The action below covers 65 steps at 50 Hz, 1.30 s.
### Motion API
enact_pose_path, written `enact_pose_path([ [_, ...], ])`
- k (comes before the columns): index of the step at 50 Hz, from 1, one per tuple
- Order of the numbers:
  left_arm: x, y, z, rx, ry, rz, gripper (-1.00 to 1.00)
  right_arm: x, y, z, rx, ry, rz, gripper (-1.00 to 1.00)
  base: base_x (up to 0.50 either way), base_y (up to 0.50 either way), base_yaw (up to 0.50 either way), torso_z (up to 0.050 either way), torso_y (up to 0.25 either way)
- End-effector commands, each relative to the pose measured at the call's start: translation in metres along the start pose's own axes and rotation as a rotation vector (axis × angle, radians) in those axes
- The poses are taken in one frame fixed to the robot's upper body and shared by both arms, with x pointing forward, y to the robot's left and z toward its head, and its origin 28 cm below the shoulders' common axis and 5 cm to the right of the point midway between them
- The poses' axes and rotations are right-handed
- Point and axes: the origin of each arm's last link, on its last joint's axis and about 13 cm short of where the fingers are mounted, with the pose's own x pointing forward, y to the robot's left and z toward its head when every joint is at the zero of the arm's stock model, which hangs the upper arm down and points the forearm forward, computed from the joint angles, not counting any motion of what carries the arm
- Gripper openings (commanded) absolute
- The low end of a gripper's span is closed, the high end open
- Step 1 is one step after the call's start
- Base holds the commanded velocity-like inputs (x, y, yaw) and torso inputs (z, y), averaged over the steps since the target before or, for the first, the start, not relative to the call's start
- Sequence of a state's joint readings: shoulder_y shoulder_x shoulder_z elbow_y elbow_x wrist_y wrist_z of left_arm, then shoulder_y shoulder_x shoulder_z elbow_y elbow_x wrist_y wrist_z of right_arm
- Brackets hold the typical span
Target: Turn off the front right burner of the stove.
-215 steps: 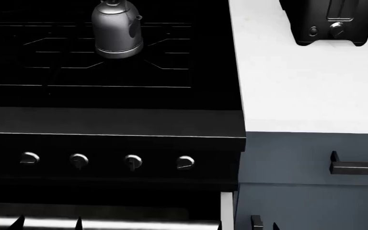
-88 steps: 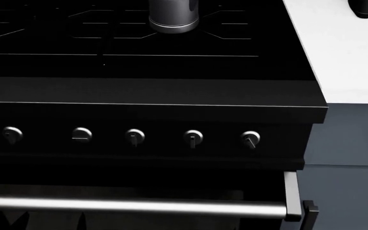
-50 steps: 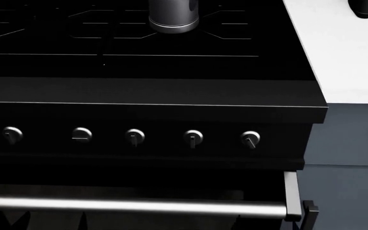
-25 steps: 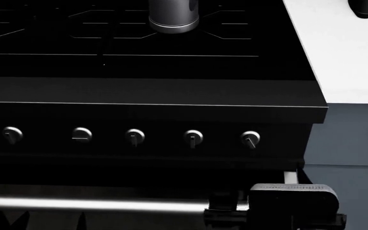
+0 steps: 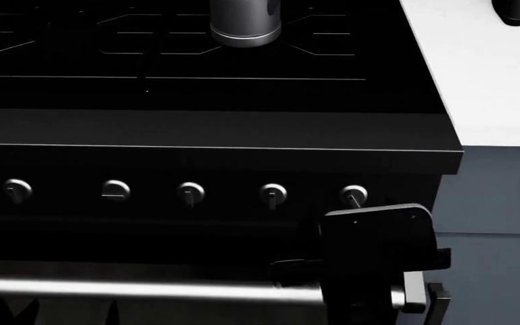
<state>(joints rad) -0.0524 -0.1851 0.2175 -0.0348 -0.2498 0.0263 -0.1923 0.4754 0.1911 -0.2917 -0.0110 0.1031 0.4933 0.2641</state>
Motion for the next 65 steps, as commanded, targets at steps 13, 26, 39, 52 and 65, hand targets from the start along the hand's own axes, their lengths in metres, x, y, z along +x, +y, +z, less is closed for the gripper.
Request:
enact_pose_path([
  [13,0.000,0.002,-0.001,-0.006,0.004,0.007,1.00,0.030,0.003,-0.004,-0.042,0.056,-0.004,1.00,0.00,0.00,0.00,0.000,0.000],
  [26,-0.001,0.003,-0.001,-0.010,0.003,0.009,1.00,0.036,0.008,-0.011,-0.044,0.084,-0.010,1.00,0.00,0.00,0.00,0.000,0.000],
  [39,-0.004,0.002,-0.002,-0.015,0.004,0.012,1.00,0.047,0.013,-0.022,-0.076,0.125,-0.008,1.00,0.00,0.00,0.00,0.000,0.000],
  [52,-0.001,0.004,-0.002,-0.016,0.006,0.014,1.00,0.061,0.014,-0.023,-0.081,0.129,-0.019,1.00,0.00,0.00,0.00,0.000,0.000],
  [65,0.001,0.006,-0.002,-0.016,0.007,0.017,1.00,0.067,0.016,-0.031,-0.085,0.148,-0.027,1.00,0.00,0.00,0.00,0.000,0.000],
])
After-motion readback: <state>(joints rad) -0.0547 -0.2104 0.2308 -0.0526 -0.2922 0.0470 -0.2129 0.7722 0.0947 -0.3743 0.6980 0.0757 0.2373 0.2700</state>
